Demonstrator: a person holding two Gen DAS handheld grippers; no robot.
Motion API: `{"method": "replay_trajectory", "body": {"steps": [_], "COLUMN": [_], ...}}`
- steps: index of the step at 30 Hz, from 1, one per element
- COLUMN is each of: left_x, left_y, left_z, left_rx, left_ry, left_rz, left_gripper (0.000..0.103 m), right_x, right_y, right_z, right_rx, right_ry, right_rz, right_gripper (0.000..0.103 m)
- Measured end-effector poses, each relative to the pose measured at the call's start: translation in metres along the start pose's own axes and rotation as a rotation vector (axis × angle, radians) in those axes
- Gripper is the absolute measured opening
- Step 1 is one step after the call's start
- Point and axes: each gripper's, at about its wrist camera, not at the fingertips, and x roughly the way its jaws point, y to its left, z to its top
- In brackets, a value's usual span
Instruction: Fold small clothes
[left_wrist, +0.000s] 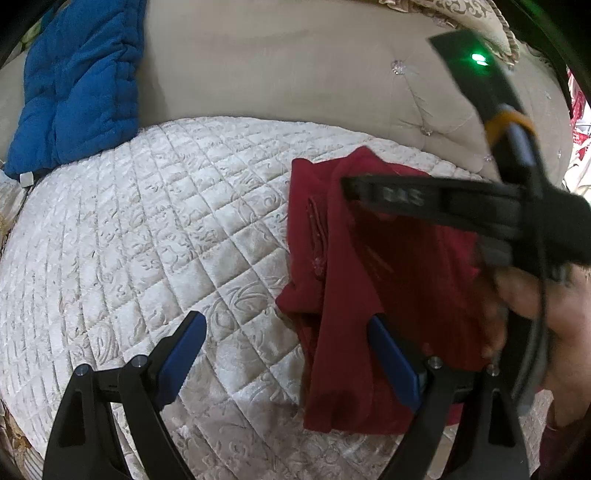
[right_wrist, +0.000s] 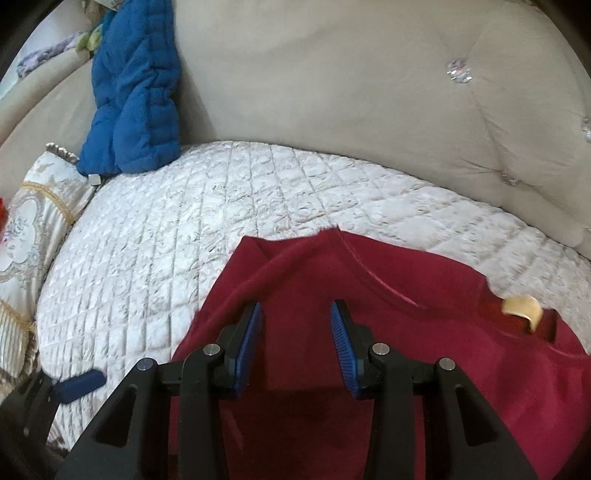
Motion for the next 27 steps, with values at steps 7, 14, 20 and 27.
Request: {"method": "replay_trajectory", "body": {"steps": [7, 14, 20, 27], "left_x": [0.008, 0.004, 0.003, 0.004], "left_y": [0.013, 0.013, 0.013, 0.016], "left_z": [0.004, 0.002, 0.003, 0.005], "left_rx": [-0.076, -0.084, -0.081, -0.096], "left_ry": [0.039, 0.034, 0.034, 0.041], "left_rz": [-0.051, -0.053, -0.048, -0.052], "left_gripper": [0.093, 0.093, 0.093, 0.093], "right_x": [0.022, -0.008, 0.004, 0.02], "right_y": [-0.002, -0.012, 0.012, 0.033], "right_z": [0.015, 0.012, 0.015, 0.018], "right_rx": [0.028, 0.115, 0.07, -0.001], "right_ry": [0.016, 0.023, 0.069, 0.092], "right_rz": [-0.009, 0.094, 0.124, 0.074], "right_gripper": [0.018, 0.022, 0.022, 0.04]}}
